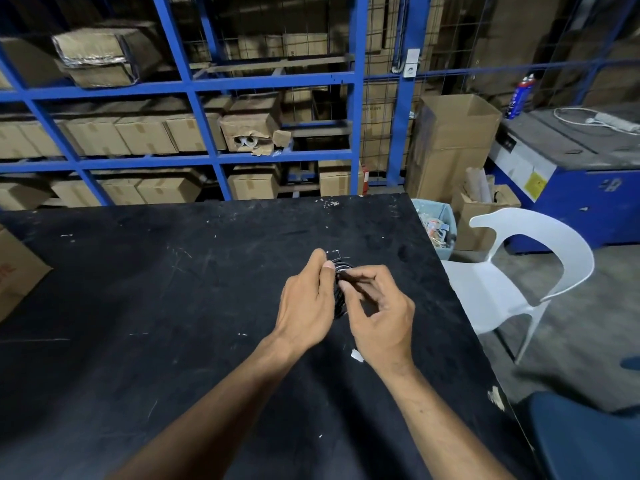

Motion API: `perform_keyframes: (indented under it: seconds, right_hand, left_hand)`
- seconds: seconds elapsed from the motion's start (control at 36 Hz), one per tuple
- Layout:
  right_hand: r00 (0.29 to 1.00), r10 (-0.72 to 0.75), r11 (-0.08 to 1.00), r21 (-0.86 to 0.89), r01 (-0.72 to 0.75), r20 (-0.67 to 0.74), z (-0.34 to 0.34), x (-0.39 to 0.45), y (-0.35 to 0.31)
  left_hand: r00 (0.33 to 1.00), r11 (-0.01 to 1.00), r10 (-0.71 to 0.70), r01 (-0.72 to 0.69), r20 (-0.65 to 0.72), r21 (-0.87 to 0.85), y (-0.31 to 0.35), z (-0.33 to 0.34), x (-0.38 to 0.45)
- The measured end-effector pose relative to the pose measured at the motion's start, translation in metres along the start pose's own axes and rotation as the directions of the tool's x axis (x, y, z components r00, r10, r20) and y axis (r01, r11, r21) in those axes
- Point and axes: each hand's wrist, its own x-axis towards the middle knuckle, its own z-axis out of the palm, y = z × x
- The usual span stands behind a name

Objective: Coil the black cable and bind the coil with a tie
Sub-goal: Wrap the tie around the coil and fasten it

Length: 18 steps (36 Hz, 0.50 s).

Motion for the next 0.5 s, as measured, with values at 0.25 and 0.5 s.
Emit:
perform_keyframes:
  seconds: [0.25,0.5]
  right_hand:
    - [0.980,-0.116,0.964,-0.219,0.150,0.159,-0.016,0.008,-0.004]
    - [0.933,-0.032,0.978,-0.181,0.103,0.358,-0.041,0.043,-0.009]
  left_hand:
    - [0.997,0.992,0.067,-0.071,0.039,0.108,-0.007,-0.005,0.000]
    - [0.983,0.962,0.157,-0.175,0.099,0.210,-0.019,-0.014,-0.004]
